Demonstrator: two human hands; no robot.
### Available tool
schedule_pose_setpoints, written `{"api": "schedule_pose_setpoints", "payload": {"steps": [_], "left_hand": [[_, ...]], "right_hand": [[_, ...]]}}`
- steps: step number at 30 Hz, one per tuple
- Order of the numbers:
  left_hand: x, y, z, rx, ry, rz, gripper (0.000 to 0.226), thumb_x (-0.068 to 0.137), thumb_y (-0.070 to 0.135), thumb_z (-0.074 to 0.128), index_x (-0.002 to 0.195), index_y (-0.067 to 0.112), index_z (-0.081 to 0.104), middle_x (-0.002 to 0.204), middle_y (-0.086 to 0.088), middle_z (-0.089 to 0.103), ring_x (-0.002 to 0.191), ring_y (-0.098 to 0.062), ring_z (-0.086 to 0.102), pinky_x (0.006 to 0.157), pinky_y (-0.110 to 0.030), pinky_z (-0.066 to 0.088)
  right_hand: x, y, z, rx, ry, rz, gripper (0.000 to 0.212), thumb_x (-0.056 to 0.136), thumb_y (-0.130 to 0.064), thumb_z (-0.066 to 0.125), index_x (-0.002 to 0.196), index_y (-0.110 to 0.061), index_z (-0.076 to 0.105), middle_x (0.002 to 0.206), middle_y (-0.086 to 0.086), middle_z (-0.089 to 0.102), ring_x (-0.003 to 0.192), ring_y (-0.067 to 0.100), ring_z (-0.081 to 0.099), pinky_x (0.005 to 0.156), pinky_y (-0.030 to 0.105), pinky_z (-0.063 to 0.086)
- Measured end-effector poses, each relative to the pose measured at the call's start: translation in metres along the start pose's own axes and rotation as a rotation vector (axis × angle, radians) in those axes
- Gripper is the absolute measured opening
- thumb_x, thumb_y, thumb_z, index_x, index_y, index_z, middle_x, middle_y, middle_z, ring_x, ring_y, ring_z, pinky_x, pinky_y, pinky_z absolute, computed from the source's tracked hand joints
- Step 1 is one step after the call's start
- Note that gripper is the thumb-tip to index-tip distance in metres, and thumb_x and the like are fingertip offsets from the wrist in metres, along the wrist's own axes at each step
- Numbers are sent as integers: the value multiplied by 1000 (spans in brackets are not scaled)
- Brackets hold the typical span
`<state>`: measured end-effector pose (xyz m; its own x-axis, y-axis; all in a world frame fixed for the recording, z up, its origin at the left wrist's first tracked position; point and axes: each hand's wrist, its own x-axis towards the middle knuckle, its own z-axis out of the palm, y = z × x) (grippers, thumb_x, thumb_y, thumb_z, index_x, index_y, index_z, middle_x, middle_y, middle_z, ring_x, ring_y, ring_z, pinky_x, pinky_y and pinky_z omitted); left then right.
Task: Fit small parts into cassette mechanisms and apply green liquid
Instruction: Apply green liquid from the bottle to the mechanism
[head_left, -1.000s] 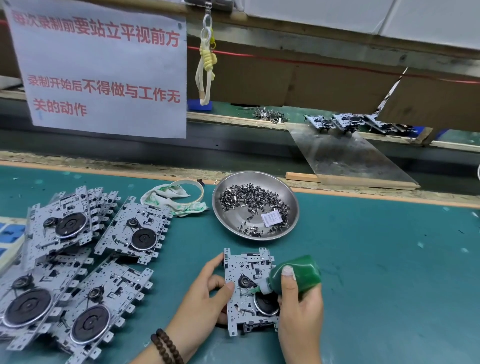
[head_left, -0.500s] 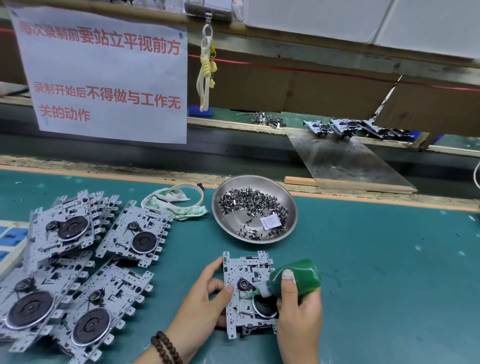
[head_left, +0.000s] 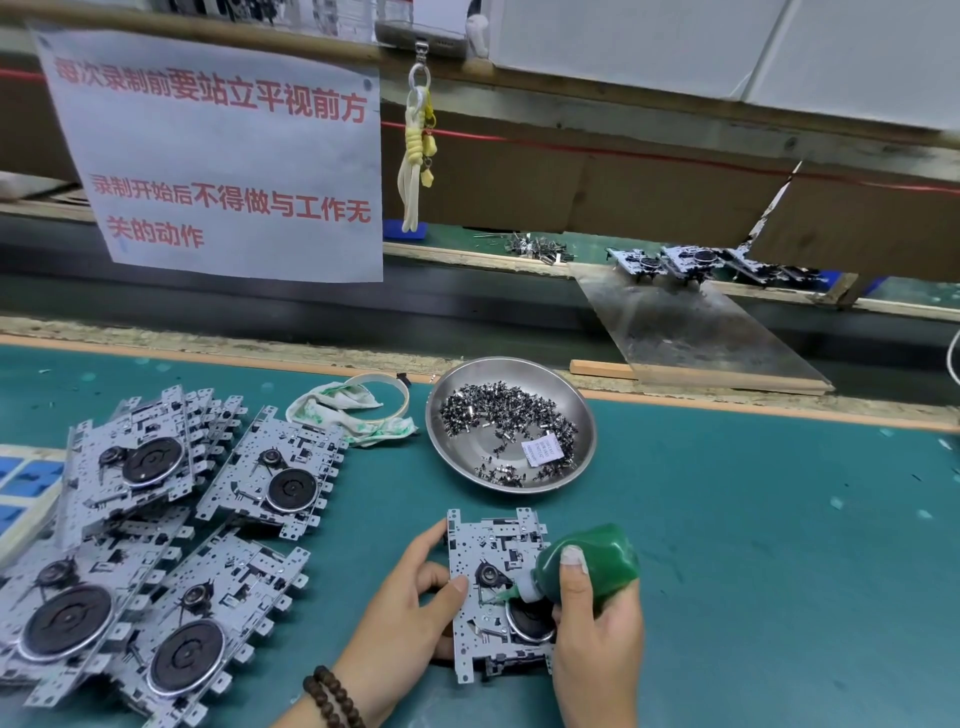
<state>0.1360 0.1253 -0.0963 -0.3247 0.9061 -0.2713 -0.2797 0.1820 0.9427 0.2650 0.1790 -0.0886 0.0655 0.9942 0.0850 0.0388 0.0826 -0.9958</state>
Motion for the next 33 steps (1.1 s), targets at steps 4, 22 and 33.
{"api": "schedule_pose_setpoints", "payload": {"steps": [4,22,33], "left_hand": [[0,0,0,11,-1,3,51,91,5,52,134,29,39,65,6,62,63,-11,60,54,-30,52],[0,3,-1,-19,11,-38,48,90,5,53,129,32,42,82,-8,63,74,-20,63,66,-44,57],[2,5,-7,-248,-10,-147,33,88,0,52,114,21,53,74,-10,67,61,-19,67,50,-30,55]], "right_hand": [[-2,0,1,17,-2,3,41,68,-46,56,95,-14,58,80,7,67,78,29,62,82,57,48],[13,1,-9,257,130,37,26,75,-36,52,84,-11,52,48,4,55,37,2,47,38,14,41],[37,4,-11,198,166,-90,6,90,-13,51,85,-16,49,61,-10,68,44,-1,52,43,12,45]]}}
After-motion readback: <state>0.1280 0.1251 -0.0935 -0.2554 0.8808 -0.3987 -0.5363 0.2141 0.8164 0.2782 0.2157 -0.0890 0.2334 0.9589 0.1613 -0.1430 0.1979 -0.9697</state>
